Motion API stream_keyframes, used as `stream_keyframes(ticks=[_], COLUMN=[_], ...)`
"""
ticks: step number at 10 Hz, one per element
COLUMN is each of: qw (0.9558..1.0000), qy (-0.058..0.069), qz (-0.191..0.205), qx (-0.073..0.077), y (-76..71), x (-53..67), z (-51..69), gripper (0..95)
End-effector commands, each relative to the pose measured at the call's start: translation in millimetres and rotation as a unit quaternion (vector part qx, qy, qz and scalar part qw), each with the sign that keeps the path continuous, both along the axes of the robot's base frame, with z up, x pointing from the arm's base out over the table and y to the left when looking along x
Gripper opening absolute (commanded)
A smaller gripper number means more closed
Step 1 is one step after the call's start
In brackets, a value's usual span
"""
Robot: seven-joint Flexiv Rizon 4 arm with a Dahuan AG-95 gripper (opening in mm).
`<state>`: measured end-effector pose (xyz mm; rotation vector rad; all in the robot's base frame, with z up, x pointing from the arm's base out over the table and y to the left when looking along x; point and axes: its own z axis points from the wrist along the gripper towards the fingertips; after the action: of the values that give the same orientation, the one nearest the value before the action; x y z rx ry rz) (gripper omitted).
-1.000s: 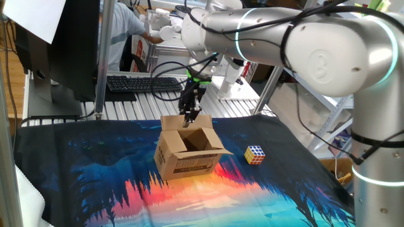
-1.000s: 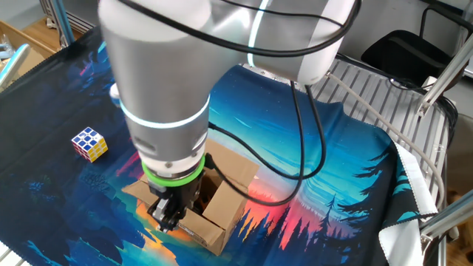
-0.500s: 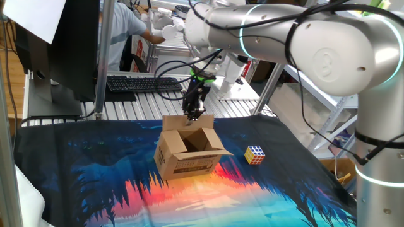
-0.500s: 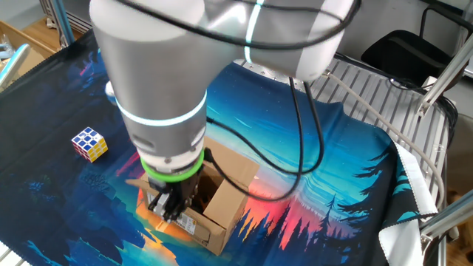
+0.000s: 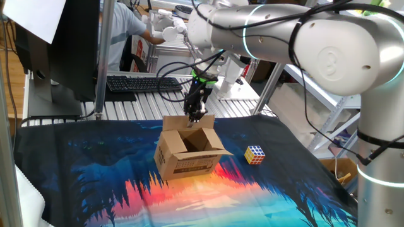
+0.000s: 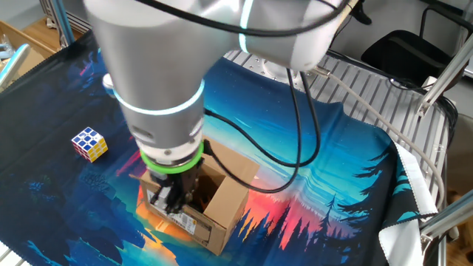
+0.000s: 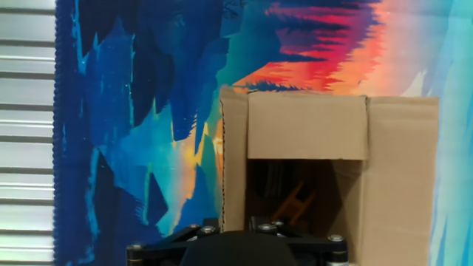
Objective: Cover the box
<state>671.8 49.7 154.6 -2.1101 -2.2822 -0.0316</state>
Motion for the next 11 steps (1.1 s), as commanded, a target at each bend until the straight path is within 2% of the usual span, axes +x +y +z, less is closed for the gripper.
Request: stream_keyframes(ticks=[1, 3, 4, 8, 11], qw=[1.0, 0.9999, 0.9998, 0.9995, 0.9984], qy=[0.003, 0.015, 0.019, 0.03, 0.043], qz=[0.003, 0.005, 0.005, 0.006, 0.015], qx=[-0.003, 0.005, 0.008, 0.011, 0.032], y=[0.1, -2.9, -4.0, -6.0, -13.1], x=[-6.5, -9.3, -9.9, -11.0, -15.6], z=[-0.6, 7.0, 9.8, 16.5, 31.2], gripper=[19.0, 19.0, 38.0, 38.0, 38.0])
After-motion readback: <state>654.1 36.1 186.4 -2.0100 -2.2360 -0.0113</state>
